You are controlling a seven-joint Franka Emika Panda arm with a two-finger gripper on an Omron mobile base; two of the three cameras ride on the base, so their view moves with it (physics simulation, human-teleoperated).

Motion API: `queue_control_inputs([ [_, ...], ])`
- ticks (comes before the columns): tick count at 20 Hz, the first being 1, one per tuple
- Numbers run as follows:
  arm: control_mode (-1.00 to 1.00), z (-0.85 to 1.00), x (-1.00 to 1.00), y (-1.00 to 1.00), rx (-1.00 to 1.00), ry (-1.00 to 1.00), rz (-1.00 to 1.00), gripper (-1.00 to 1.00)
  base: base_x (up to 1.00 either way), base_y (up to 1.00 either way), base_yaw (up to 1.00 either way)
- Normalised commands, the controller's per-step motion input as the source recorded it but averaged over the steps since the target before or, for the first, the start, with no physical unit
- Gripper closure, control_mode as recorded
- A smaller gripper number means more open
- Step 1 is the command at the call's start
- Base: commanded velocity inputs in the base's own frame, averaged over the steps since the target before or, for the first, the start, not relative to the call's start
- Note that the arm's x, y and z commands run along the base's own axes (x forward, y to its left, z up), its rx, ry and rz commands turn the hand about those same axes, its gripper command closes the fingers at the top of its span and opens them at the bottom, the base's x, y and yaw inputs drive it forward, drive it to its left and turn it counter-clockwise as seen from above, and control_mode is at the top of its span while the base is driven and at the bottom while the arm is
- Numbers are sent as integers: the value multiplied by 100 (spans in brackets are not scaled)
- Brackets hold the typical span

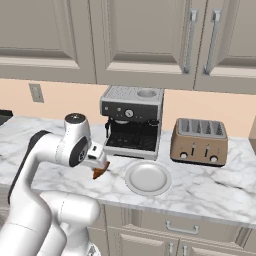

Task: Place the pastries on the plates.

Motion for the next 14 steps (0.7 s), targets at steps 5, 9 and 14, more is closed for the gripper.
queue_control_inputs([
  [5,-100,-29,23,0,0,0,0,-100,0,0,0],
  [9,-100,-19,34,0,0,0,0,-100,0,0,0],
  [14,-100,-21,46,0,0,4,0,-100,0,0,0],
])
